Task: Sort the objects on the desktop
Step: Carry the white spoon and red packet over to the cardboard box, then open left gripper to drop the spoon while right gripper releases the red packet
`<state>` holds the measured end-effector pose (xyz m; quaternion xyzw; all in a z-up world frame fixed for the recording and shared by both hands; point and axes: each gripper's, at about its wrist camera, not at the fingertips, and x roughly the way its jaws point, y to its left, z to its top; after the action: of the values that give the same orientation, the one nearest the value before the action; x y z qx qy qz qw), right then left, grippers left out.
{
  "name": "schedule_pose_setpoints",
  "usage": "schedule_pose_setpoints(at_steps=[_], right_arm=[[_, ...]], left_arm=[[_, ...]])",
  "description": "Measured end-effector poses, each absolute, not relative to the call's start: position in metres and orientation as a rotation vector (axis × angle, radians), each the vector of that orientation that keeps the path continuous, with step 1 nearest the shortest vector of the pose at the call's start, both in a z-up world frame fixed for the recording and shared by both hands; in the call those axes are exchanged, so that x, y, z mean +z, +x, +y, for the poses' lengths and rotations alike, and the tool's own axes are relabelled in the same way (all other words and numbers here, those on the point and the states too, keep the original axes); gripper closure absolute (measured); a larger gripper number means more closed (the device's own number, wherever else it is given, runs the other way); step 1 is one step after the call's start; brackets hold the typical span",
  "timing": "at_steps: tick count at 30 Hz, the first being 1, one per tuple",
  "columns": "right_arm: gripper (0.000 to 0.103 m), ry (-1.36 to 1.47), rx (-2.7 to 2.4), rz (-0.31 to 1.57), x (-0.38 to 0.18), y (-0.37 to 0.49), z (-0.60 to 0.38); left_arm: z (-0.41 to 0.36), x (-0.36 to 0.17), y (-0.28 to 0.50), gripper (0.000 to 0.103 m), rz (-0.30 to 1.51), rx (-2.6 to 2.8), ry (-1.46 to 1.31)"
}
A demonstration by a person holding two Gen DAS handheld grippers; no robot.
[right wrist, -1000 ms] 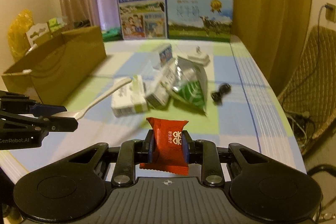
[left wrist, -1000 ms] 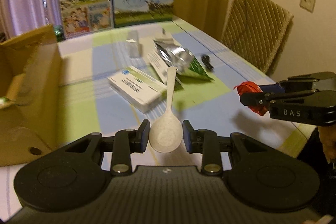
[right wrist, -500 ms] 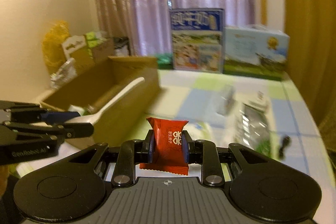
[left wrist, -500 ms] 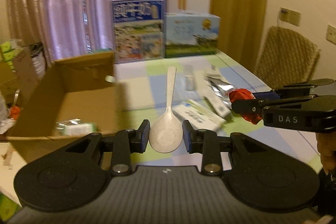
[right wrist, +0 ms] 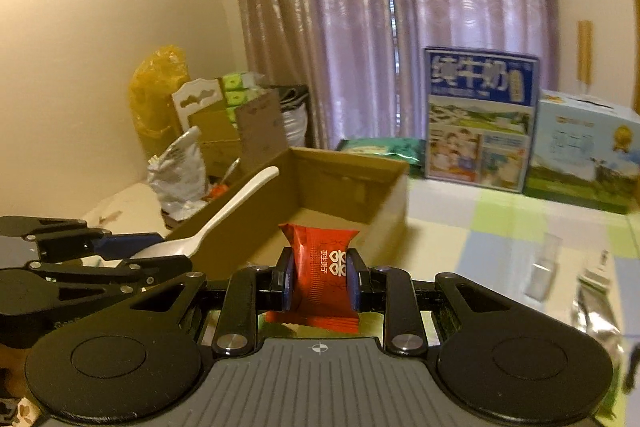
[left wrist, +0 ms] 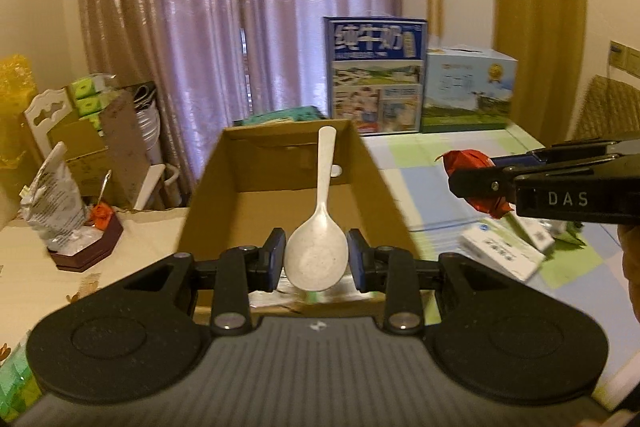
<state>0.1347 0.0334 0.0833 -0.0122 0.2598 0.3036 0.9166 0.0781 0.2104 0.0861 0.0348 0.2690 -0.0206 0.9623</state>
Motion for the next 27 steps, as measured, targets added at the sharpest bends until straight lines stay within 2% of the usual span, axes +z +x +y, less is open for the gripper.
schedule_pose_setpoints(at_steps=[9, 27], right_arm=[[0.08, -0.042, 0.642, 0.569, 0.074, 0.167, 0.079], [0.08, -0.056, 0.612, 0.638, 0.041, 0.195, 0.094]], left_arm=[[0.244, 0.073, 0.102, 0.075, 0.569, -0.025, 0.057], [0.264, 0.046, 0.143, 0.074, 0.61, -0.024, 0.02]])
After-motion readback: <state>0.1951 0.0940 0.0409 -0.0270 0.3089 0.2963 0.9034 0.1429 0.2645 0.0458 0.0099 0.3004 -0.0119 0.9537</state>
